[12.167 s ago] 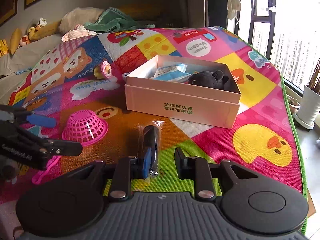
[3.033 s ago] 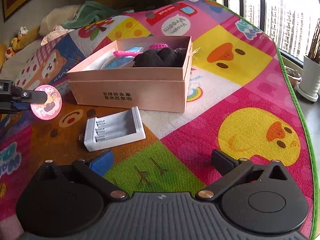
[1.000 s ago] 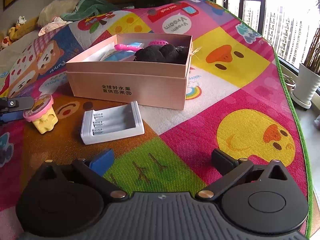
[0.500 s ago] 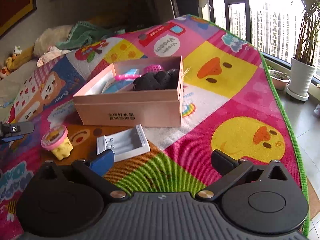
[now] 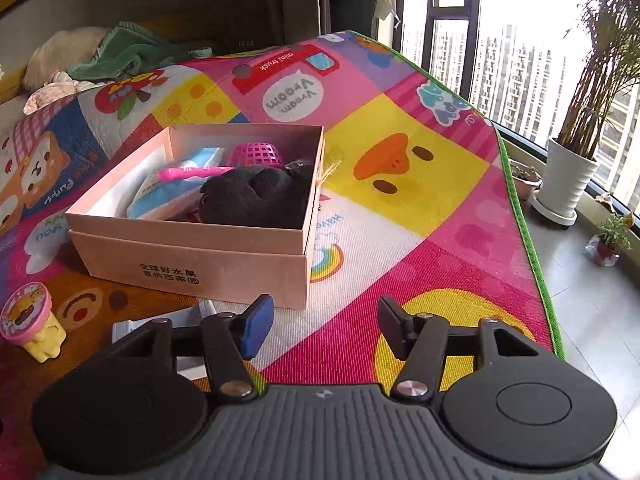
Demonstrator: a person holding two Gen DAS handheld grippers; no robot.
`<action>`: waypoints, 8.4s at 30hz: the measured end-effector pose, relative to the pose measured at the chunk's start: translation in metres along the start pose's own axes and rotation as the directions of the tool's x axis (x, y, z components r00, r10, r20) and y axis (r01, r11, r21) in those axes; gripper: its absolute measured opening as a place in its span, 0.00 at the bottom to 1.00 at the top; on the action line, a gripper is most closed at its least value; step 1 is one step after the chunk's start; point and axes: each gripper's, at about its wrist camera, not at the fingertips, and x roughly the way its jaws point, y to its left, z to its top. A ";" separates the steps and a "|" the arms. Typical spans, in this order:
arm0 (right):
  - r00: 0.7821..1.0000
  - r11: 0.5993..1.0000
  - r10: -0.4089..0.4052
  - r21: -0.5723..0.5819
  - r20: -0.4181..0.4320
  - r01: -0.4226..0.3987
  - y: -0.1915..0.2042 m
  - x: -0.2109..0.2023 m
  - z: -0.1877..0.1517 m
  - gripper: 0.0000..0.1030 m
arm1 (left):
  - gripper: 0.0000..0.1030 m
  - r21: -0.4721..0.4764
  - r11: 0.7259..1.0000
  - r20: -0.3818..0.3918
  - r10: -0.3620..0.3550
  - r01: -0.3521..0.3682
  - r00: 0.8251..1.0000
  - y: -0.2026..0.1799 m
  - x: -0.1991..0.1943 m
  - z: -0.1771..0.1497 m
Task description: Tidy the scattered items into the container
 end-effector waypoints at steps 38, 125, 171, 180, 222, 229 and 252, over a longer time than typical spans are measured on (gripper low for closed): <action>0.929 0.927 0.329 -0.129 -0.168 -0.351 0.063 -0.035 -0.037 0.50 | 1.00 -0.213 0.971 0.014 0.116 -0.111 0.993 0.061 0.006 -0.014; 0.967 0.979 0.201 -0.009 0.155 -0.202 0.036 -0.015 0.127 0.46 | 0.89 0.113 0.991 0.230 0.048 -0.076 0.972 0.017 0.068 0.095; 0.967 0.915 0.254 0.322 0.014 -0.244 -0.028 0.040 0.071 0.73 | 1.00 0.002 0.999 0.137 -0.052 0.053 0.989 0.024 0.082 0.074; 0.948 0.926 0.318 0.219 -0.015 -0.308 0.010 0.039 0.063 0.97 | 1.00 -0.041 0.995 0.126 -0.082 0.088 0.989 0.027 0.086 0.076; 0.983 0.977 0.175 -0.112 -0.046 -0.180 0.079 0.011 -0.029 1.00 | 1.00 -0.130 0.895 -0.064 0.423 -0.428 0.904 0.028 0.043 0.007; 0.986 0.982 0.160 -0.099 -0.041 -0.164 0.080 0.011 -0.029 1.00 | 1.00 -0.119 0.894 -0.065 0.428 -0.433 0.902 0.026 0.044 0.008; 0.987 0.982 0.156 -0.102 -0.040 -0.159 0.083 0.011 -0.030 1.00 | 1.00 -0.124 0.897 -0.064 0.419 -0.424 0.906 0.029 0.043 0.007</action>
